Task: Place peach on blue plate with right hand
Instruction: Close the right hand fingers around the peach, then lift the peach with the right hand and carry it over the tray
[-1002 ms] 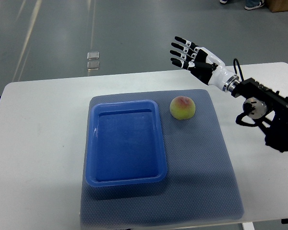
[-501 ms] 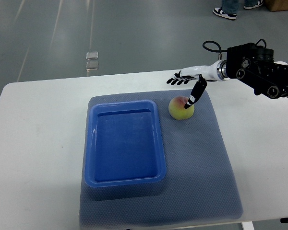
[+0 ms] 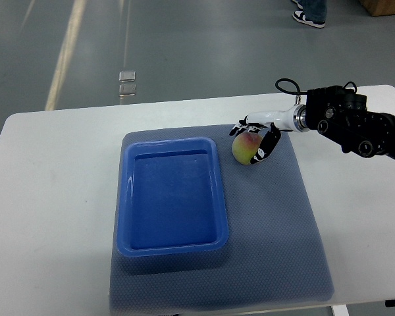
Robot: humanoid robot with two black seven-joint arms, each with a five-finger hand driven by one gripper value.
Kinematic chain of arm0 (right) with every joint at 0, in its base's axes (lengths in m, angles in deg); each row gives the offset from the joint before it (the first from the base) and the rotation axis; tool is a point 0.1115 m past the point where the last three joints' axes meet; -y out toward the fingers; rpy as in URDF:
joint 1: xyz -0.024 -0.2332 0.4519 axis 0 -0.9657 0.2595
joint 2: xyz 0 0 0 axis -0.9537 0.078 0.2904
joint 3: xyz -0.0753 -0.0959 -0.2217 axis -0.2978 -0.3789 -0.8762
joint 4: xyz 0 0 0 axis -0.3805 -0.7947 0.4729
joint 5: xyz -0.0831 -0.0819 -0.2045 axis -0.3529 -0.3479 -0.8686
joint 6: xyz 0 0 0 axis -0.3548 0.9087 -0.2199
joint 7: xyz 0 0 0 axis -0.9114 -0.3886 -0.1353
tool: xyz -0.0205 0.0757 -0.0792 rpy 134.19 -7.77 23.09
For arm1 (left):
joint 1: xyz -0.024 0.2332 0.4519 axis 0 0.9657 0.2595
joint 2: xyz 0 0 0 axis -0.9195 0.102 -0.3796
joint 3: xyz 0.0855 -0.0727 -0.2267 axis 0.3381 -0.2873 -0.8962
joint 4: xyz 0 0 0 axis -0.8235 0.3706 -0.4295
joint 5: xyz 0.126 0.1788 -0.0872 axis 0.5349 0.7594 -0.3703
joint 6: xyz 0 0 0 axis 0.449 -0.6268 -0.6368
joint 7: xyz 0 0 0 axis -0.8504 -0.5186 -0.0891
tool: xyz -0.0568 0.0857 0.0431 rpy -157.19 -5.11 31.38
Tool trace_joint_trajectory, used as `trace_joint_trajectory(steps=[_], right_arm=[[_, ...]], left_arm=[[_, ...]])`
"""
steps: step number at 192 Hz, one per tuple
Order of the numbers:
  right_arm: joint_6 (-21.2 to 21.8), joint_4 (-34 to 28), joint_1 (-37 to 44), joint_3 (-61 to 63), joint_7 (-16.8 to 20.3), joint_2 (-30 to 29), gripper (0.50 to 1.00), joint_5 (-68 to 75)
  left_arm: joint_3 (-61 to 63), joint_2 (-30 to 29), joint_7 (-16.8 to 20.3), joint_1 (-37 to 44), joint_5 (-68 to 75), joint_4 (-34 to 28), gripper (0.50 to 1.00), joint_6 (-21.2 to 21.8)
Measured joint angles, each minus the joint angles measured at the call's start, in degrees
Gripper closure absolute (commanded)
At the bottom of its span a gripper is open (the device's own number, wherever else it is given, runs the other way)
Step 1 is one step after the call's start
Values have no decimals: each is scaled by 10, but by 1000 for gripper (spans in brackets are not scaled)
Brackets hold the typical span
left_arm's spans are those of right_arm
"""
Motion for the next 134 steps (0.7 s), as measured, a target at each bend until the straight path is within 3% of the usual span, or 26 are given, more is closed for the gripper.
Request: trace_joint_trajectory(steps=[7,35,89,114,134], right_arm=[[-3,0,-1,0,-1,0,1000,0],[-4,-12,3,0,-3,4,1000,1],[27,-150,98,7,1,66,1000,35],[23,-166,123,3,2,45,1000,56],[19,-163,126,-5,4,-11,1000,50]], left_arm=[[0,0,0,0,0,0,500,0],[0,0,0,0,0,0,500,0],[0,0,0,0,0,0,500,0],[0,0,0,0,0,0,500,0],[0,0,0,0,0,0,500,0]])
